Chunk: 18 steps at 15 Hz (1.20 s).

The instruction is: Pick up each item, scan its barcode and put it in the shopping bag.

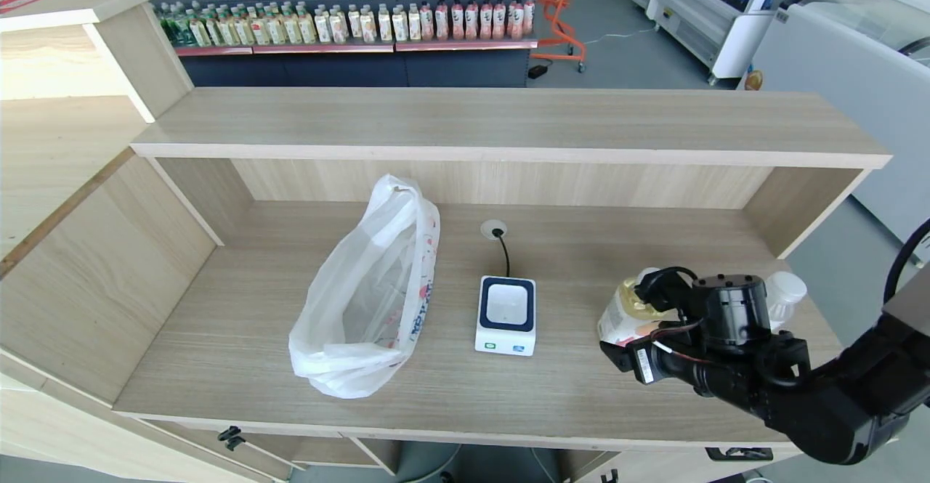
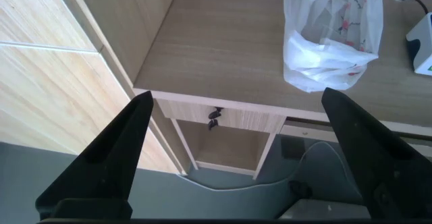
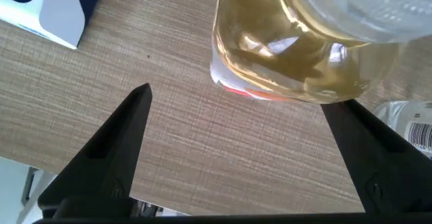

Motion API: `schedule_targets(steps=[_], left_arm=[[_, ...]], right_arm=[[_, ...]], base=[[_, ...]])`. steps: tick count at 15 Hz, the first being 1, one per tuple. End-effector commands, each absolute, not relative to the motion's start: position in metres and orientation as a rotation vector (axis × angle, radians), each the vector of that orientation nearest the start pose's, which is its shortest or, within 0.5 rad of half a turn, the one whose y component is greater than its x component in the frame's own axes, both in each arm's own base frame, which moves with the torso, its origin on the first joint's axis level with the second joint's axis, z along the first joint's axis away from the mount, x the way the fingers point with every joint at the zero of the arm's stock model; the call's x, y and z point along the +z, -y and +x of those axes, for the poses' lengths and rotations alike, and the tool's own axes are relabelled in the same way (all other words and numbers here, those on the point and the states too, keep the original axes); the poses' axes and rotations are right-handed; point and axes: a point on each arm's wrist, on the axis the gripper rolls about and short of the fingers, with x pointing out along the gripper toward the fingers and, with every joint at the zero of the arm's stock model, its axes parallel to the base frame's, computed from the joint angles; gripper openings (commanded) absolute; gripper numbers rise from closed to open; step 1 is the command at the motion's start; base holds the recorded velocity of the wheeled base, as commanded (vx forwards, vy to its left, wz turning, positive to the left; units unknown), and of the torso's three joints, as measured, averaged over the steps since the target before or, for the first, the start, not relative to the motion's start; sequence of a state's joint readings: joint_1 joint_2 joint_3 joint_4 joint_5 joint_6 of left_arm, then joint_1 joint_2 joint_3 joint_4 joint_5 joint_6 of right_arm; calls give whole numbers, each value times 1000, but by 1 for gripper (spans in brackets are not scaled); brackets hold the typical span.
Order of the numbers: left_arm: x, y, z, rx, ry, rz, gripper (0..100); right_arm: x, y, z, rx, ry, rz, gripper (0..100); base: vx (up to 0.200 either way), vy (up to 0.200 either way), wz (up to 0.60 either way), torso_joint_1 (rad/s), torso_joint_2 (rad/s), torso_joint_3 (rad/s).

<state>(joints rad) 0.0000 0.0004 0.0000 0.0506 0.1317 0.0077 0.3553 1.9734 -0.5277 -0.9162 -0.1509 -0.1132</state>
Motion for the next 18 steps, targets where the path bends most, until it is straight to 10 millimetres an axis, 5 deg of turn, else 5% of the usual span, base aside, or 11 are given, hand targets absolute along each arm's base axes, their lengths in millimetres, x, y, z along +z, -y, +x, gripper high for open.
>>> schedule_targets(steps=[1,13,14,18], left_arm=[[70,-3,-23,132,-51,11,100],[70,-3,-23,132,-51,11,100],[70,-3,-23,132,-51,11,100],[70,-3,-23,132,-51,11,100]], right_arm=[[40,-105,294,195,-500,-253,100],[21,-125,323,218,-284,-239,100],[21,-125,324,217,-280,-237,0],[25,-126,331,217,-248,-289,0]], base=[[0,0,0,0,0,0],[0,0,0,0,0,0],[0,0,0,0,0,0],[0,0,0,0,0,0]])
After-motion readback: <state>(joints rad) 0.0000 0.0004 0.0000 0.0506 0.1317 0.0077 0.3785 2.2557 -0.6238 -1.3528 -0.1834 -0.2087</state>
